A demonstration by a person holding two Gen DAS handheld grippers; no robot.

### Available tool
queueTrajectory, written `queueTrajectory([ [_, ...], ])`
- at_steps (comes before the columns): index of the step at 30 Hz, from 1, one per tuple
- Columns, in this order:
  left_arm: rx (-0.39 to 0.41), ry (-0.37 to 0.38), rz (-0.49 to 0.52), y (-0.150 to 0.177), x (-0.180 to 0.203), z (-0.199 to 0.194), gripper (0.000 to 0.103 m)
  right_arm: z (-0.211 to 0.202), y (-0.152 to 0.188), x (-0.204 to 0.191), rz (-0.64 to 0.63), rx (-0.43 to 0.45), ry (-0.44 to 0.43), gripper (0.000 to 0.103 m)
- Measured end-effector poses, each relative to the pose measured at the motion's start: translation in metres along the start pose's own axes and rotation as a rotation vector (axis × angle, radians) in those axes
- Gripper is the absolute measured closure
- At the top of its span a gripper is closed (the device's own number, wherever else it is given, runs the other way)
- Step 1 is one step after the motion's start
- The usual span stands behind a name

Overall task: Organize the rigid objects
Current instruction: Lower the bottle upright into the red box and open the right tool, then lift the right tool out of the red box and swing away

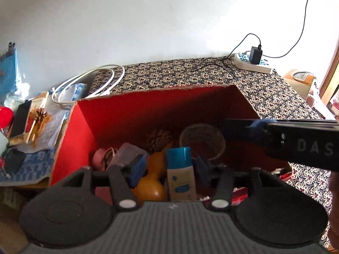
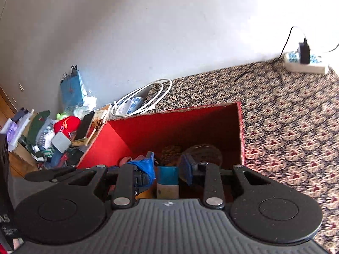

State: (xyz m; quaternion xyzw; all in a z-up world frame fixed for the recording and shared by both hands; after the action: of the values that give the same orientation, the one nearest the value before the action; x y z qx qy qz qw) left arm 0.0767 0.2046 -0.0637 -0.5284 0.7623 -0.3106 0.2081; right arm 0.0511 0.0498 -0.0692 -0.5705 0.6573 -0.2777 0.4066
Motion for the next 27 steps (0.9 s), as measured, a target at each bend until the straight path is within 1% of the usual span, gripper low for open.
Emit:
queueTrajectory([
  [3,-0.004,-0.043,0.012,0.002,0.003,-0.006,0.048,-0.009,0.005,0.003,0.009,0.003,0.026,0.089],
  [6,-0.005,-0.064,0.007,0.004,0.004,-0.012,0.046,-0.015,0.01,0.005,0.034,-0.001,0.042,0.089],
  [10,-0.007,-0.099,0.0,0.008,0.004,-0.019,0.044,-0.023,0.017,0.002,0.018,0.008,0.088,0.089],
  [15,-0.014,-0.107,-0.016,0.012,0.004,-0.025,0.042,-0.032,0.024,0.003,0.012,-0.001,0.115,0.089],
  [23,-0.044,-0.173,-0.038,0.019,0.013,-0.032,0.039,-0.04,0.033,0.002,-0.066,-0.026,0.136,0.088],
  [27,-0.051,-0.187,-0.06,0.024,0.022,-0.035,0.037,-0.044,0.035,0.005,-0.105,-0.042,0.133,0.087],
])
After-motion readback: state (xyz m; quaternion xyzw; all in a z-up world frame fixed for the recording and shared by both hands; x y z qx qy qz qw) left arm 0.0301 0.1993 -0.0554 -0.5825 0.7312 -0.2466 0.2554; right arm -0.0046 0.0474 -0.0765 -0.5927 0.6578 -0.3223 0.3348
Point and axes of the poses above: each gripper's, at about its wrist camera, not at the fingertips, and z roughly the way its jaws point, x to its right, y to its underside, the point moved 4 cm from there along z, roughly the way its jaws point, and after that the axes turned 2 degrees about y, right-handed, at the moved point
